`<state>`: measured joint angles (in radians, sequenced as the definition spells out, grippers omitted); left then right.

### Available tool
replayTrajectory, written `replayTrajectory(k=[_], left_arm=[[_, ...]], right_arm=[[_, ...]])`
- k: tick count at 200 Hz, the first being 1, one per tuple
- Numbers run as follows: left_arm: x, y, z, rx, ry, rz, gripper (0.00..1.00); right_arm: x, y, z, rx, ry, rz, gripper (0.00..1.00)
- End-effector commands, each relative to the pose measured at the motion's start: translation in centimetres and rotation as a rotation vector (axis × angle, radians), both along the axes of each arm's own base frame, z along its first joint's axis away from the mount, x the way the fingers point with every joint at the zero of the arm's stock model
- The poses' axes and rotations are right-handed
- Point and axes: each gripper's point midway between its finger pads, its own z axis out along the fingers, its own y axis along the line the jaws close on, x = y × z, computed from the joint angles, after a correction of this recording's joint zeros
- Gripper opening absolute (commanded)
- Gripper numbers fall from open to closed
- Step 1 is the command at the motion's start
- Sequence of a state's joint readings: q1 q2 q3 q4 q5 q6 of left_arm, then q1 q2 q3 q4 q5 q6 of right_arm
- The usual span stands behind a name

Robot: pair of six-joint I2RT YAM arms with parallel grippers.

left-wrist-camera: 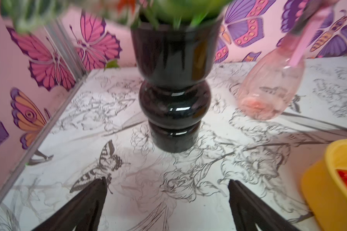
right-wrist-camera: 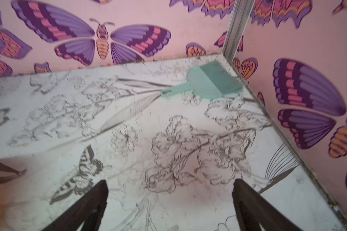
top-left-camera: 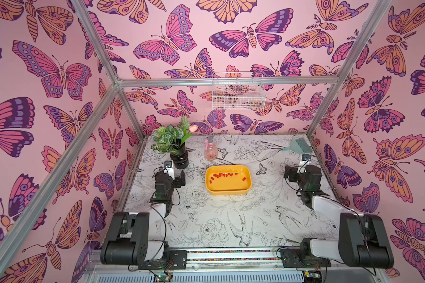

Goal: Take the screw protection sleeves out of the storage box
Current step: Pick up the screw protection sleeve from the storage box.

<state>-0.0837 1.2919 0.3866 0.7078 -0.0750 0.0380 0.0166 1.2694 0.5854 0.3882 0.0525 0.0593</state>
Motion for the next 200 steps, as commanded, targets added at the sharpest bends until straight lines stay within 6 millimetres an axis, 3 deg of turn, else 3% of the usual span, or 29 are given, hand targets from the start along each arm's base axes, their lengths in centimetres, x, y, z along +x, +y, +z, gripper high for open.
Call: replayTrajectory(k=[1,33,66,92,121,151,157,177,200], left_arm=[[-1.0,0.5,3.6,-0.052,-0.075,0.082,1.00],[-1.6,-0.1,7.8,-0.287,-0.096,0.101,1.00],[-2.5,-2.4,9.0,-0.529,0.095,0.068,1.00],[-2.6,-5.4,9.7,-0.647,0.193,-0.058,1.00],[-1.1,-8.0,8.5,-0.847,0.240,-0.175,1.00],[0.1,-10.2,7.3,-0.894,0.326,-0.281,0.90],[0.6,-10.5,5.8,-0.904,0.370,-0.273,0.88],[0.8,-10.4,5.0,-0.908,0.396,-0.258,0.86],[0.9,-9.4,3.2,-0.892,0.486,-0.159,0.86]], right_arm=[[-1.3,0.9,1.7,0.094,0.117,0.010,0.99],[-2.7,2.0,5.0,0.218,0.105,0.021,0.99],[-3.8,3.0,7.5,0.384,0.007,0.032,0.99],[-4.4,3.8,8.5,0.480,0.021,0.039,0.99],[-4.3,6.2,7.1,0.469,0.264,0.120,0.98],[-3.1,8.6,6.3,0.606,0.235,0.196,0.99],[-2.9,9.1,5.8,0.616,0.253,0.209,0.98],[-2.9,11.5,4.5,0.484,0.372,0.239,1.00],[-2.9,15.2,4.3,0.384,0.427,0.294,0.88]])
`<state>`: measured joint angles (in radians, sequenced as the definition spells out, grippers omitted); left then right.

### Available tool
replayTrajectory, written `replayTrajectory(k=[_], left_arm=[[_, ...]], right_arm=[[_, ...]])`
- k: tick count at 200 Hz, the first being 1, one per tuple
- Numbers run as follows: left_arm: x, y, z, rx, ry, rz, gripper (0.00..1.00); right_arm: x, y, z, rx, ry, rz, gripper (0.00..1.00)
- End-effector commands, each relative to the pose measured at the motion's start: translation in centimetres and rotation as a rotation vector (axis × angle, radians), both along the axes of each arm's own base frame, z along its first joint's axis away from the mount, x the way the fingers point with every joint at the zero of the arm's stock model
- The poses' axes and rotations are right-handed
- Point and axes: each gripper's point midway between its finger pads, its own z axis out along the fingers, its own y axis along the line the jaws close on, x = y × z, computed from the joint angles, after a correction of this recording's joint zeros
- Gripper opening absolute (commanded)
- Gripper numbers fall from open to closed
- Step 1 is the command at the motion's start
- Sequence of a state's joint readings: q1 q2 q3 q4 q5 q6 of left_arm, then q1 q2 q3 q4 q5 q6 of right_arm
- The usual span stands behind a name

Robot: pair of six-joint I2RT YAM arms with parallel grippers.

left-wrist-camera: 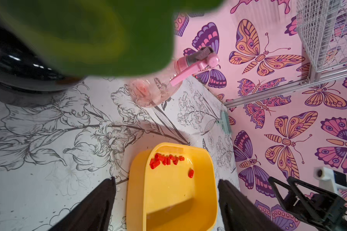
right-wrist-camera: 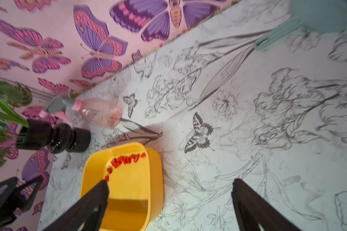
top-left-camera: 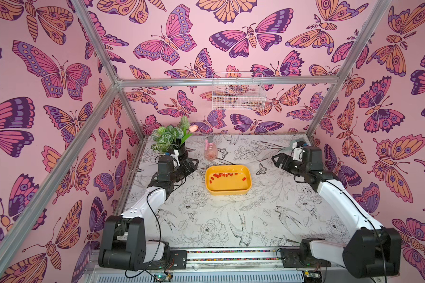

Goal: Take the screw protection sleeves out of the storage box
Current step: Pick up the screw protection sleeve from the storage box.

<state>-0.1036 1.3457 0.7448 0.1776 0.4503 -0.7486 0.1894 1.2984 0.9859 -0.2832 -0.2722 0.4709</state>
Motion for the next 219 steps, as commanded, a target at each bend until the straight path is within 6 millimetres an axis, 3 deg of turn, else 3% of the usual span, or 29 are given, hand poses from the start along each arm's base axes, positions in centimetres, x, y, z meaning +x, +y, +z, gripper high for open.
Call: replayTrajectory(k=[1,26,38,53,54,58,83,93,98,123,135,152,162,205,219], left_arm=[[0.3,0.3,0.4,-0.005,0.056,0.002,0.87],[0.4,0.8,-2.2,-0.003,0.167,0.019,0.87],[0.5,0.7,-3.3,-0.019,0.207,0.018,0.85],[0.8,0.2,-3.9,-0.038,0.232,-0.005,0.77],[0.8,0.2,-3.9,-0.038,0.233,-0.006,0.76],[0.9,0.1,-4.1,-0.042,0.241,-0.011,0.74],[1.3,-0.3,-5.8,-0.059,0.289,-0.018,0.71],[1.5,-0.6,-6.3,-0.065,0.303,-0.028,0.71],[1.6,-0.7,-6.5,-0.067,0.310,-0.031,0.71],[2.0,-1.4,-7.2,-0.075,0.331,-0.057,0.69],[2.1,-1.6,-7.2,-0.073,0.330,-0.061,0.68],[2.1,-1.7,-7.5,-0.075,0.336,-0.066,0.67],[2.2,-1.7,-7.5,-0.074,0.333,-0.067,0.66],[2.4,-2.0,-7.7,-0.081,0.335,-0.079,0.65],[2.5,-2.1,-7.7,-0.085,0.334,-0.084,0.65]], right_arm=[[-0.3,3.4,1.0,-0.087,0.008,0.089,0.88],[-0.1,7.6,0.5,-0.170,0.029,0.184,0.68],[-0.2,9.4,0.3,-0.208,0.043,0.238,0.67],[-0.3,11.2,0.7,-0.254,0.047,0.281,0.74],[-0.2,11.5,-0.2,-0.267,0.071,0.287,0.76],[-0.1,11.9,-0.6,-0.272,0.081,0.294,0.78],[0.3,14.9,-1.7,-0.253,0.110,0.336,0.79],[0.5,15.8,-2.3,-0.279,0.117,0.342,0.87],[0.6,16.1,-2.5,-0.298,0.119,0.342,1.00],[1.0,18.5,-4.0,-0.348,0.146,0.353,1.00],[1.1,19.7,-4.8,-0.359,0.148,0.365,0.82],[1.3,20.9,-5.7,-0.420,0.128,0.372,0.77],[1.4,21.2,-6.3,-0.452,0.125,0.378,0.66],[1.0,23.1,-8.8,-0.444,0.168,0.445,0.61],[0.8,23.8,-9.4,-0.431,0.186,0.477,0.54]])
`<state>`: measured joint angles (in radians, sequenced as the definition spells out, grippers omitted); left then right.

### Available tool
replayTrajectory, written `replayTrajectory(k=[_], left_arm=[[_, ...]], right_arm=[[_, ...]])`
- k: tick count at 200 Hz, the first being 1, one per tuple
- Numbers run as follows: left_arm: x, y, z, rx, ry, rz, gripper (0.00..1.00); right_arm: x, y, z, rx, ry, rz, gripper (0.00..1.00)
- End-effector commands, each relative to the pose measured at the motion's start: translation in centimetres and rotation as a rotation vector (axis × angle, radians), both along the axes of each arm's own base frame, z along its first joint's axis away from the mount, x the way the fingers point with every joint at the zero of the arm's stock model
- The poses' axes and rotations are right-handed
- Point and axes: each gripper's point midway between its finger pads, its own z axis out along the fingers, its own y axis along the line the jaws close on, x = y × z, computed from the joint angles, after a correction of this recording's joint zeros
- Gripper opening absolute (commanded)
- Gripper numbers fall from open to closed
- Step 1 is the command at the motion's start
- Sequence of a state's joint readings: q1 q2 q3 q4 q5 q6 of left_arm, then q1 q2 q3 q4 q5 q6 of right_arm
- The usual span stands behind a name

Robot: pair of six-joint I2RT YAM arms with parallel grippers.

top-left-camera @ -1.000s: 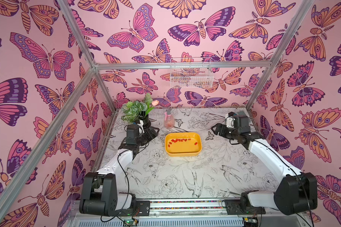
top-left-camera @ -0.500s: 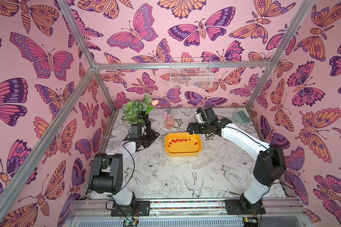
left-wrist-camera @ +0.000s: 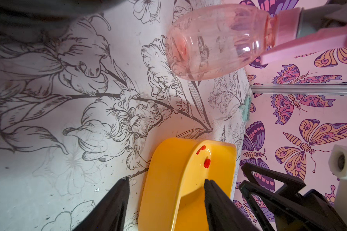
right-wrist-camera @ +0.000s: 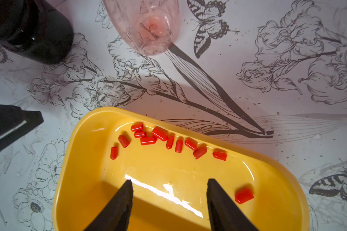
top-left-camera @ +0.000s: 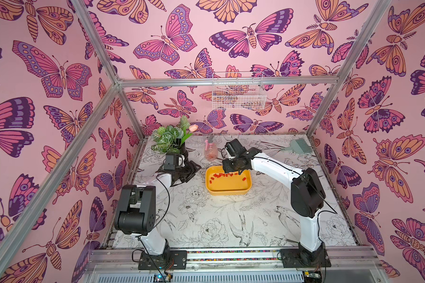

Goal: Take the screw protection sleeves out of the storage box
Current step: Pick up the screw protection sleeve from the storage box.

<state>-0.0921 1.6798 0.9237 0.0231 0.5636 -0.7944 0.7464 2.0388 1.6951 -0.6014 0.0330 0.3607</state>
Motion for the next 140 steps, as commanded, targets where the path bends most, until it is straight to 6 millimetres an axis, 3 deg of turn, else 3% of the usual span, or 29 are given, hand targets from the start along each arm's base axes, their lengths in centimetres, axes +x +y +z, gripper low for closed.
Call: replayTrajectory(k=[1,38,106,140], left_arm=[[0.4,-0.6,0.2,-0.021,-0.006,-0.027,0.65],[0.3,-0.6,0.7,-0.010,-0.029,-0.028,0.65],[0.0,-0.6,1.2,0.003,-0.063,-0.025,0.64],[-0.1,-0.7,1.2,0.010,-0.067,-0.023,0.64]], right_arm=[[-0.5,1.0,-0.9,-0.010,0.035,0.042,0.54],[-0.8,2.5,-2.2,0.032,0.076,0.089,0.54],[-0.7,4.0,-3.8,0.034,0.099,0.103,0.37],[-0.6,5.1,-5.2,0.024,0.123,0.114,0.34]])
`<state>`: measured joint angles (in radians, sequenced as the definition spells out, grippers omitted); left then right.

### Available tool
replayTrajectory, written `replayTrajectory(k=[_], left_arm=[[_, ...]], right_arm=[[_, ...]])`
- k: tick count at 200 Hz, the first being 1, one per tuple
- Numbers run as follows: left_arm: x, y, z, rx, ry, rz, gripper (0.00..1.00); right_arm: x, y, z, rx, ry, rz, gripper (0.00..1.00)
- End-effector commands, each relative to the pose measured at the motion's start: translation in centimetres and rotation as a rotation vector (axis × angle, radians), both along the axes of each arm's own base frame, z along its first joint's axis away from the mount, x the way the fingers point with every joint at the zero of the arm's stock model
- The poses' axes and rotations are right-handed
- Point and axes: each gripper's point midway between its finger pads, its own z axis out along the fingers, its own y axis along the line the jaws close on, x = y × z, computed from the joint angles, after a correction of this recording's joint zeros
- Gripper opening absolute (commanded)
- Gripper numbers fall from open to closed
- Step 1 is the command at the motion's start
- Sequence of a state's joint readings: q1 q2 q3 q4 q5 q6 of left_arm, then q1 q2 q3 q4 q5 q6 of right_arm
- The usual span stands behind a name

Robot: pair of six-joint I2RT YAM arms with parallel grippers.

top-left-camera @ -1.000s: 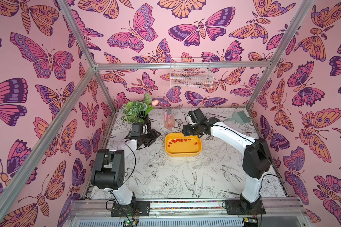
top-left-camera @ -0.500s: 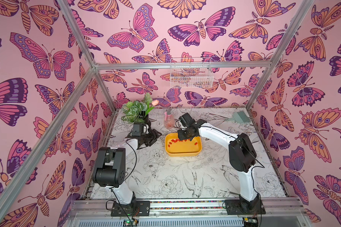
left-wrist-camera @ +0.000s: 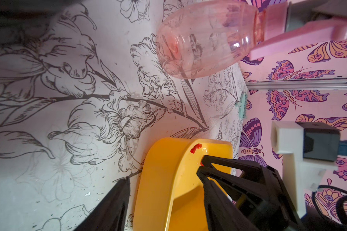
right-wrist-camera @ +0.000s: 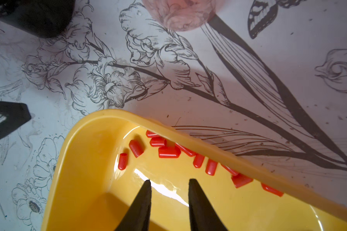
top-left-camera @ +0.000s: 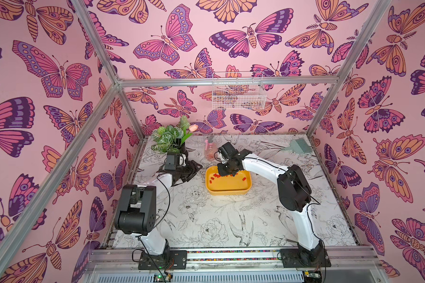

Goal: Take the screw protection sleeves out of the storage box
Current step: Pick up the screw protection sleeve from the storage box.

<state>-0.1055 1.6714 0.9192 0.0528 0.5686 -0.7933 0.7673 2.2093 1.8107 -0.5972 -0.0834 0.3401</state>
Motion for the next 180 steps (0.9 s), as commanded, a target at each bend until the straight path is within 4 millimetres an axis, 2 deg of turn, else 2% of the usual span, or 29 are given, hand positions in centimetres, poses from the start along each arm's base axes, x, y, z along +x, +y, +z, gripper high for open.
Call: replayTrajectory(k=[1,21,134,180], left_arm=[[-0.2,0.0,0.5,0.015,-0.033,-0.005,0.64],[-0.2,0.0,0.6,0.015,-0.036,-0.006,0.64],[-0.2,-0.2,0.5,0.012,-0.036,-0.013,0.63],[-0.2,-0.2,0.5,0.013,-0.038,-0.011,0.64]], right_arm=[[-0.3,1.2,-0.9,-0.009,0.023,0.019,0.34],[-0.4,1.6,-1.4,-0.031,0.019,0.029,0.33],[-0.4,1.0,-3.8,-0.097,0.046,0.028,0.33],[-0.3,0.8,-4.1,-0.111,0.044,0.025,0.42]])
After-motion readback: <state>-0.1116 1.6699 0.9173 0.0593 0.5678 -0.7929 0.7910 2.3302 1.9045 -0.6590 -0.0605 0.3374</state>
